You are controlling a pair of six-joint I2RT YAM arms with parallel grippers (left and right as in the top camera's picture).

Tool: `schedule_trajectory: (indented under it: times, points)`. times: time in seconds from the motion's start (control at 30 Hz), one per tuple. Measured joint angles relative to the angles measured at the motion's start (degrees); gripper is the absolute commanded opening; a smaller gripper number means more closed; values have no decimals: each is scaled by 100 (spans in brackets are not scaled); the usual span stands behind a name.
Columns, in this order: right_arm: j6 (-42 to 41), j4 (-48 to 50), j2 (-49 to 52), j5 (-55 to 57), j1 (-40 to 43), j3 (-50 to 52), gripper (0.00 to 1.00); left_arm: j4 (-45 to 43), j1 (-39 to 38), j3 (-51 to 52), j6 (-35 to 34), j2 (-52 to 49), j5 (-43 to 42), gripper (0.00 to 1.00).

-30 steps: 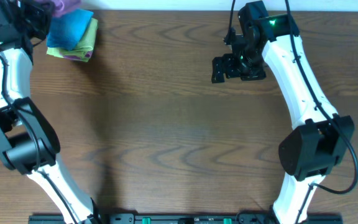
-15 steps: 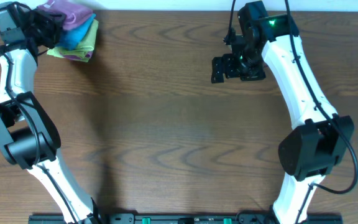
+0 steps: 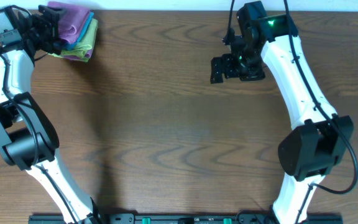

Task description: Fold the cloth

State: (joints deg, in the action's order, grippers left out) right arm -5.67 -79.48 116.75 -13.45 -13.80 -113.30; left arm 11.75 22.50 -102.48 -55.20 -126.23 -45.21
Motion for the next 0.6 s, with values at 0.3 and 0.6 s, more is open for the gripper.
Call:
schedule_trajectory:
  times: [0.3, 0.6]
  points:
    - [-4, 20, 0, 0, -9, 0, 99, 813, 319, 0, 520, 11, -92, 95]
    - [-26, 114, 0, 0, -9, 0, 99, 1768, 586, 0, 1226, 114, -92, 95]
